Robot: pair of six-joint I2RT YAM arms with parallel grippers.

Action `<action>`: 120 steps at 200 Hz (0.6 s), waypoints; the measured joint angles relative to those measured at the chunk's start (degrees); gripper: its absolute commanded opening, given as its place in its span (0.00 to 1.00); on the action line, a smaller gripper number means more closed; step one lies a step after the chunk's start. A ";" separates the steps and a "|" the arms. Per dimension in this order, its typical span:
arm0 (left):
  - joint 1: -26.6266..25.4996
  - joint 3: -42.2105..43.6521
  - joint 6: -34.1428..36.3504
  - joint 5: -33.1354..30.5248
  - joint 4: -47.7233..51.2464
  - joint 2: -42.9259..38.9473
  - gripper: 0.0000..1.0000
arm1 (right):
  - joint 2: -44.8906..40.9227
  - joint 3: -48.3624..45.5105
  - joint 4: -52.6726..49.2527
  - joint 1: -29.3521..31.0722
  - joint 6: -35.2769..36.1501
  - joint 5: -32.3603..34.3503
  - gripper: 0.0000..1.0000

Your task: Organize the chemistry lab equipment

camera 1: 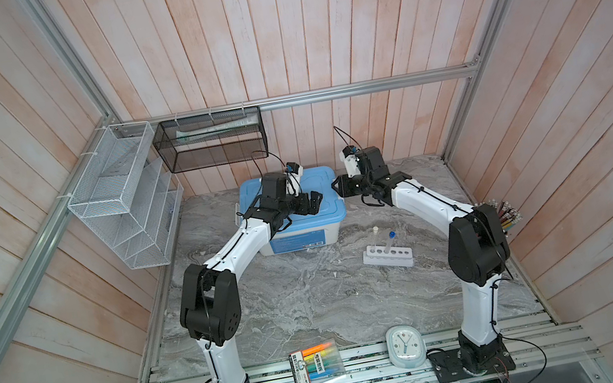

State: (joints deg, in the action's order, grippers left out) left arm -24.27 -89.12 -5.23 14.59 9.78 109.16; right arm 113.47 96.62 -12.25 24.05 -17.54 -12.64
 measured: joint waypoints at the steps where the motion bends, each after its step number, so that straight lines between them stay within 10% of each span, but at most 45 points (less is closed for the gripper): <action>1: 0.00 0.00 0.00 0.00 0.00 0.00 1.00 | 0.00 0.02 -0.02 0.00 0.00 0.02 0.34; 120: 3.85 4.20 -2.64 3.85 -0.20 -4.31 1.00 | -0.55 1.01 0.72 1.25 1.46 -2.23 0.38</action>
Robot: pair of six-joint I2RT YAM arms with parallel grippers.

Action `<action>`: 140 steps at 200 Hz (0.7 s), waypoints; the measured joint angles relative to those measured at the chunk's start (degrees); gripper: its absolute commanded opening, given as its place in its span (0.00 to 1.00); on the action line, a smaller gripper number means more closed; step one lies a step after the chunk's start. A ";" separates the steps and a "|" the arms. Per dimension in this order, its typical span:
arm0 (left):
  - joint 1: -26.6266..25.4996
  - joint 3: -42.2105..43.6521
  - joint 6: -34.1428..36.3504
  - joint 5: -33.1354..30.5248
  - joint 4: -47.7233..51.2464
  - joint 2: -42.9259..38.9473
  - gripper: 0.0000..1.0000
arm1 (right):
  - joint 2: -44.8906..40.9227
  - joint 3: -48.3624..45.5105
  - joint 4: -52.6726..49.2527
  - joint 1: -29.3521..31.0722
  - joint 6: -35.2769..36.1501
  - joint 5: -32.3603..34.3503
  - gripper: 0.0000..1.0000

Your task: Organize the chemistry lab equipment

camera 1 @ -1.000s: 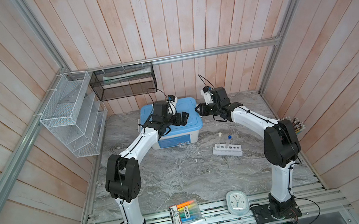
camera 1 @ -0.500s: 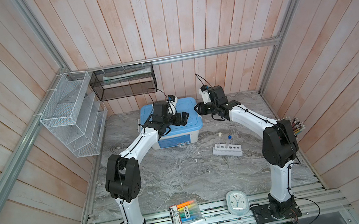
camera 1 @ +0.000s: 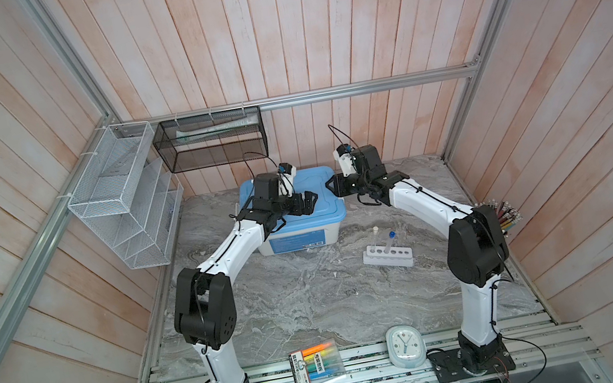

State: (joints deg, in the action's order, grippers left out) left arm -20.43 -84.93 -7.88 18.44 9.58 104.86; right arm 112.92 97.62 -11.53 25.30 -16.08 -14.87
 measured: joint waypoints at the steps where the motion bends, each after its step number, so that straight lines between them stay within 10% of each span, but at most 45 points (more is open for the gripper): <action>1: 0.11 0.15 -0.07 0.04 -0.02 -0.15 1.00 | -0.04 -0.02 0.04 0.00 0.00 0.00 0.38; 85: 15.15 25.73 -10.25 2.16 -9.77 -24.24 1.00 | -1.90 0.81 0.28 4.11 7.52 0.13 0.55; 140: 23.06 36.17 -18.21 4.15 -16.00 -29.57 1.00 | 6.58 18.38 -4.00 11.74 14.60 2.14 0.57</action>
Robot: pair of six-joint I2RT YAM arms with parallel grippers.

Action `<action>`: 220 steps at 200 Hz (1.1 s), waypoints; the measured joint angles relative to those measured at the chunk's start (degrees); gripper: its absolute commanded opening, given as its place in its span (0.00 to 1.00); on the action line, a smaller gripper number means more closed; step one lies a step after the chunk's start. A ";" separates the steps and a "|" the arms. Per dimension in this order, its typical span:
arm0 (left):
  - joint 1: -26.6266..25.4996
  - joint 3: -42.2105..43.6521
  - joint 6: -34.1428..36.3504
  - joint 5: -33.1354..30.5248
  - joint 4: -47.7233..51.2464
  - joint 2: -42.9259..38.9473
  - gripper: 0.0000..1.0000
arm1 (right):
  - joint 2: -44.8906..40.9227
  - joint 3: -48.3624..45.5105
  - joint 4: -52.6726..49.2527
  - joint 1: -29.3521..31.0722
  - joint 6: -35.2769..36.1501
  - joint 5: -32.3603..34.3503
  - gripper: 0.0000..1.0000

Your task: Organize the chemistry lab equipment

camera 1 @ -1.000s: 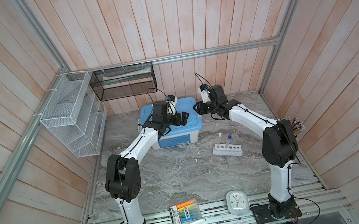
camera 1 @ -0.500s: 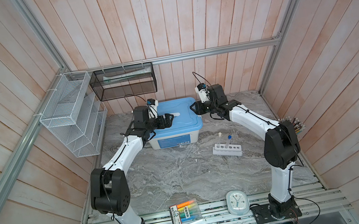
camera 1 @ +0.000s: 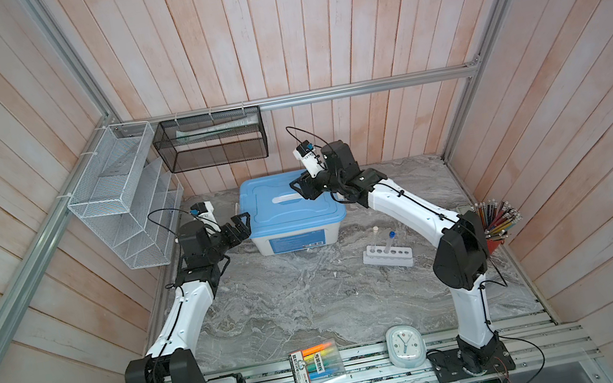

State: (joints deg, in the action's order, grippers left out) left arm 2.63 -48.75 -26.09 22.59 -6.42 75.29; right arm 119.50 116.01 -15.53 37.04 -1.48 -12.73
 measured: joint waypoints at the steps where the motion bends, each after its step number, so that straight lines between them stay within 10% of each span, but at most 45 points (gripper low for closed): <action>1: 0.09 0.07 -0.09 0.04 -0.09 0.00 1.00 | 0.15 0.24 -0.07 0.09 0.11 0.04 0.56; 220: 7.17 1.18 -12.15 16.68 -18.10 14.62 1.00 | 12.94 9.20 -4.13 4.55 7.06 12.48 0.56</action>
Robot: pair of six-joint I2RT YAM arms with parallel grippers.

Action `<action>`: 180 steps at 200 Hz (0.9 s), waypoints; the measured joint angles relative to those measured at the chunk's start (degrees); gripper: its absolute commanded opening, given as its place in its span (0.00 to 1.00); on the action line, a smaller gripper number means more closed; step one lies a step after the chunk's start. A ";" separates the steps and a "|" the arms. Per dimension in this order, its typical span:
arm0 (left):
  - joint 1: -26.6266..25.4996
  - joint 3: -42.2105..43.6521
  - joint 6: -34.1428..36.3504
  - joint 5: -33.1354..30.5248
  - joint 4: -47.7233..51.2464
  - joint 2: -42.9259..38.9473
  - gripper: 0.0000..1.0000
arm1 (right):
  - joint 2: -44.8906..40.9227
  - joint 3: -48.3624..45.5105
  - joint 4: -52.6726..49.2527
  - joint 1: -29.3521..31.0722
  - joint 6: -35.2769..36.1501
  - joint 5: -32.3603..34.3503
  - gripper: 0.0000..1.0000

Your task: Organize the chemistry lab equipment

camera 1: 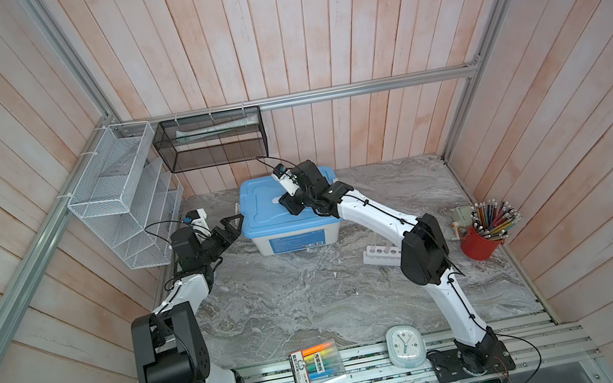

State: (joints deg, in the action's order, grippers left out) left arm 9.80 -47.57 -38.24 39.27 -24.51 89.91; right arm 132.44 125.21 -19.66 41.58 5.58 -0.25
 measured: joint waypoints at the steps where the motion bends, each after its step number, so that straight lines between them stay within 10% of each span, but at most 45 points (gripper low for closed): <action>1: 0.00 -0.02 -0.02 -0.02 -0.04 0.13 1.00 | 0.00 -0.04 0.04 0.00 0.00 0.00 0.56; 180: -1.88 -9.33 -0.15 6.51 -1.55 11.91 1.00 | -2.38 -7.41 8.17 0.00 -2.82 0.00 0.57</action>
State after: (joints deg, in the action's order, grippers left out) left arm 7.92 -56.90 -38.39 45.78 -26.06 101.82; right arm 130.06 117.80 -11.49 41.58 2.76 -0.25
